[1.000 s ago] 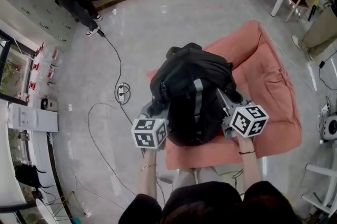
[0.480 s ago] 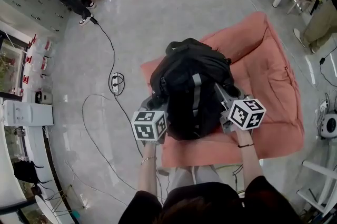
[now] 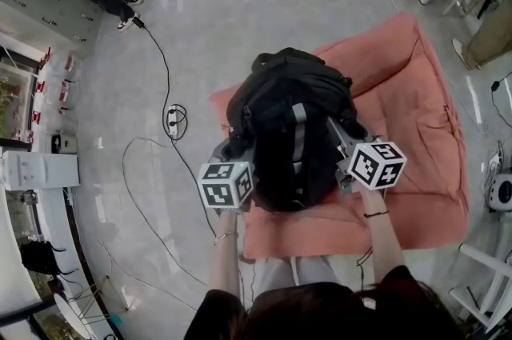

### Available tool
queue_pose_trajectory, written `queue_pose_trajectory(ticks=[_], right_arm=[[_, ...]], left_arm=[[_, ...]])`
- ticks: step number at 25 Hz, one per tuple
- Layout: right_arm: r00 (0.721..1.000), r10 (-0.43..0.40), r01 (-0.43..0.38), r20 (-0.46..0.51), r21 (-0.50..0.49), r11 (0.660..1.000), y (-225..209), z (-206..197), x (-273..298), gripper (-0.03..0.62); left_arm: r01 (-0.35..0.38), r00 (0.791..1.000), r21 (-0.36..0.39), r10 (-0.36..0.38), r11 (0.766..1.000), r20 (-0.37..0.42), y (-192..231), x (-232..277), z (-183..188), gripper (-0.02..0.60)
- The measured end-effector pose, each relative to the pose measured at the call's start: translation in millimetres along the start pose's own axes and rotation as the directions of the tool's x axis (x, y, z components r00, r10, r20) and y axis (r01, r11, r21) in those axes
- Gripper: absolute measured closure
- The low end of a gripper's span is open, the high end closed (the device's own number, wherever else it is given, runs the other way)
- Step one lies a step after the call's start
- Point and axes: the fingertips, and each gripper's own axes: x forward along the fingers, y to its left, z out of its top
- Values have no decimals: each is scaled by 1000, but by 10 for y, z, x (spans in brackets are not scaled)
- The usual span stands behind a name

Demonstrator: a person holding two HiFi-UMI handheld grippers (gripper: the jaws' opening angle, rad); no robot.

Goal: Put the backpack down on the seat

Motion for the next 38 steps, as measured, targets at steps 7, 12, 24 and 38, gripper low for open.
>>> queue_pose_trajectory(ticks=[7, 12, 24, 38], right_arm=[[1000, 2, -2, -2, -19, 1000, -93, 62, 266, 479], [1000, -11, 10, -9, -37, 999, -126, 67, 455, 467], [998, -69, 68, -4, -75, 995, -229, 165, 927, 447], [995, -93, 93, -24, -34, 995, -304, 239, 1387, 396]], left_arm=[[-17, 1000, -18, 18, 1000, 12, 160, 193, 73, 479], [-41, 999, -25, 42, 999, 24, 311, 305, 92, 471], [-90, 996, -40, 91, 995, 22, 643, 663, 237, 439], [-139, 990, -46, 139, 989, -7, 942, 1013, 344, 351]])
